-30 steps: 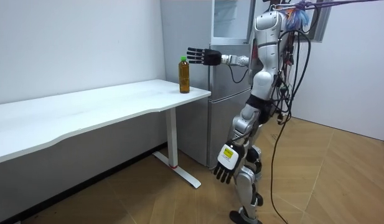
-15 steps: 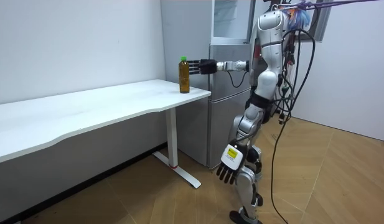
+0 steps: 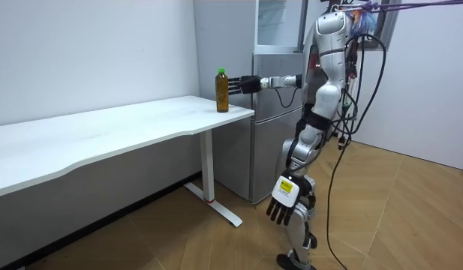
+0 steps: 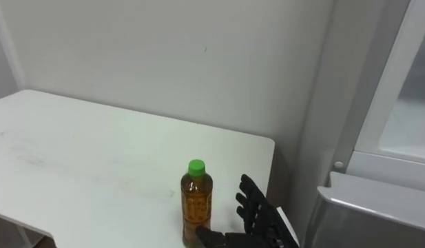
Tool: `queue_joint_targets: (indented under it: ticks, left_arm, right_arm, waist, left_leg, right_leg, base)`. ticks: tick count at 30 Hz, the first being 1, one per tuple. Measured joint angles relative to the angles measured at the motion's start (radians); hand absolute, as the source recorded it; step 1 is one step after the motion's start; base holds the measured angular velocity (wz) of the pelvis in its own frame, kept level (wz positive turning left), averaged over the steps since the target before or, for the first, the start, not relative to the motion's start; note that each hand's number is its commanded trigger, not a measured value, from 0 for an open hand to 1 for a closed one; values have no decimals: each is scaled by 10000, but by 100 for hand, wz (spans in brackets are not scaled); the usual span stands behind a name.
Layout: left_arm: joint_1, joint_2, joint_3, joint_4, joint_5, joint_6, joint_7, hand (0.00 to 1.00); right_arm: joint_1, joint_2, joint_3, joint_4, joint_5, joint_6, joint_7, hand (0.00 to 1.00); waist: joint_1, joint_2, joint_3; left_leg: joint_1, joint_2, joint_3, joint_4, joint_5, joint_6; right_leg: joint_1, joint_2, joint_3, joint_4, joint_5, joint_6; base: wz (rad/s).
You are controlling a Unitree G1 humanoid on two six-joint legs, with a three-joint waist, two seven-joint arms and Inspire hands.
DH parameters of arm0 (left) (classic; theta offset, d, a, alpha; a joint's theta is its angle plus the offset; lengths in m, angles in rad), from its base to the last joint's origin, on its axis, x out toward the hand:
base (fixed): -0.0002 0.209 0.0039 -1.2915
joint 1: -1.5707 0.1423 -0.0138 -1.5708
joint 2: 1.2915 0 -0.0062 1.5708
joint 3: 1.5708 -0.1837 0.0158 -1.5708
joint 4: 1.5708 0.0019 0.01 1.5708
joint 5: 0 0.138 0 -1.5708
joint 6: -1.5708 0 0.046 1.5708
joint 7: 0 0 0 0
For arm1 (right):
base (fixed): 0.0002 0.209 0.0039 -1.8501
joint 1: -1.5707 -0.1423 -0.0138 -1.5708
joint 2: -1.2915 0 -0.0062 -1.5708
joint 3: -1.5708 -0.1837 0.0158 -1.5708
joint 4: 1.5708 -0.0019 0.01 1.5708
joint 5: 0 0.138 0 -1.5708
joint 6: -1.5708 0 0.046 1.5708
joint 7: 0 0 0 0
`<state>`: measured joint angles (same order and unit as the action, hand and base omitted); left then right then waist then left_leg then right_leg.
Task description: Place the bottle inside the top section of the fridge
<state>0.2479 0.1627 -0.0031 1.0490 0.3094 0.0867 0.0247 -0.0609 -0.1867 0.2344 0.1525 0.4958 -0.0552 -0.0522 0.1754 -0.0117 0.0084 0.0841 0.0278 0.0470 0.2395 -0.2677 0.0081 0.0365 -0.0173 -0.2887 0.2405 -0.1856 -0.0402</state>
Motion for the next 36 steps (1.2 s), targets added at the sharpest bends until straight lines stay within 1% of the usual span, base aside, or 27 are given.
queue_joint_targets:
  ticks: [2, 5, 6, 8, 12, 14, 16, 18, 20, 23, 24, 26, 28, 32, 36]
  left_arm:
    - [-4, 0, -2, -10, -8, 34, -78, 0]
    - [-15, 1, -34, -73, -7, 205, -109, 0]
    - [-24, 1, -52, -73, -8, 206, -117, 0]
    - [-74, 20, -211, -74, -11, 205, -151, 0]
    - [-96, 56, -346, -82, -10, 224, -151, 0]
    - [-95, 48, -414, -82, -8, 271, -151, 0]
    - [-75, 28, -418, -83, -8, 339, -154, 0]
    - [-56, 31, -400, -120, -4, 389, -154, 0]
    - [-16, 26, -388, -346, 5, 409, -158, 0]
    - [-20, 10, -385, -530, 6, 435, -162, 0]
    - [-9, 4, -385, -570, 6, 453, -164, 0]
    - [12, 4, -382, -592, 7, 528, -180, 0]
    - [46, 0, -382, -661, 16, 602, -185, 0]
    - [206, -5, -382, -867, 60, 606, -183, 0]
    - [250, -6, -393, -866, 42, 603, -172, 0]
  right_arm:
    - [-1, -1, 36, 26, -49, 0, -92, 0]
    - [-44, -3, 240, 163, -321, 2, -355, 0]
    - [-145, -4, 278, 288, -323, 2, -398, 0]
    - [-661, 1, 403, 807, -295, 3, -725, 0]
    - [-1125, 6, 595, 1191, -302, 3, -1162, 0]
    - [-1228, 29, 606, 1199, -309, 3, -1208, 0]
    - [-1378, 35, 604, 1304, -318, 3, -1222, 0]
    - [-1602, 46, 601, 1573, -364, 3, -1284, 0]
    - [-1769, 45, 586, 1848, -438, 3, -1460, 0]
    - [-1823, 46, 588, 2045, -438, 6, -1519, 0]
    - [-1825, 47, 588, 2062, -437, 6, -1524, 0]
    - [-1878, 47, 587, 2201, -434, 6, -1546, 0]
    - [-1919, 38, 586, 2246, -440, 7, -1570, 0]
    - [-1934, 41, 587, 2266, -691, 7, -1526, 0]
    - [-1947, 40, 590, 2359, -703, 7, -1453, 0]
  waist:
    - [34, -1, 0]
    - [55, -34, -8]
    - [61, -43, -3]
    - [139, -85, 34]
    - [253, -188, 69]
    - [291, -305, 29]
    - [320, -328, 15]
    - [365, -307, 27]
    - [491, -272, 50]
    - [531, -235, 73]
    - [537, -196, 95]
    - [536, -146, 88]
    - [538, -144, 85]
    - [600, -149, 72]
    - [748, -171, 57]
  left_leg:
    - [-2, -2, -6, -12, 13, 4]
    - [-12, -30, -73, -5, 56, 8]
    - [-20, -42, -75, -13, 78, 10]
    - [-24, -63, -75, -14, 97, 25]
    - [-83, -95, -197, -7, 101, 31]
    - [-131, -105, -288, -1, 103, 34]
    - [-148, -108, -323, -1, 104, 35]
    - [-156, -96, -349, -3, 105, 37]
    - [-167, -97, -361, -4, 105, 37]
    - [-197, -100, -412, -3, 105, 38]
    - [-199, -102, -423, -2, 105, 38]
    - [-213, -131, -462, -1, 106, 38]
    - [-247, -135, -486, 2, 109, 38]
    - [-243, -161, -547, 17, 117, 49]
    - [-243, -216, -756, 19, 136, 69]
  right_leg:
    - [8, -6, -35, 1, 0, 1]
    - [20, -49, -144, 19, -14, 14]
    - [0, -70, -151, 32, -21, 20]
    - [-23, -104, -168, 49, -31, 33]
    - [-11, -133, -277, -6, -42, 52]
    - [0, -141, -379, -18, -45, 59]
    - [1, -150, -422, -17, -49, 66]
    - [0, -155, -438, -15, -53, 74]
    - [0, -158, -451, -16, -53, 74]
    - [-5, -165, -496, -13, -53, 74]
    - [-4, -166, -510, -14, -53, 74]
    - [-11, -167, -525, -17, -55, 76]
    - [-33, -174, -555, -17, -57, 78]
    - [-9, -205, -636, -17, -69, 93]
    - [51, -243, -750, -15, -71, 99]
  base:
    - [3]
    - [7]
    - [6]
    - [0]
    - [8]
    - [13]
    - [7]
    - [4]
    - [0]
    - [5]
    - [4]
    - [0]
    - [4]
    - [5]
    - [10]
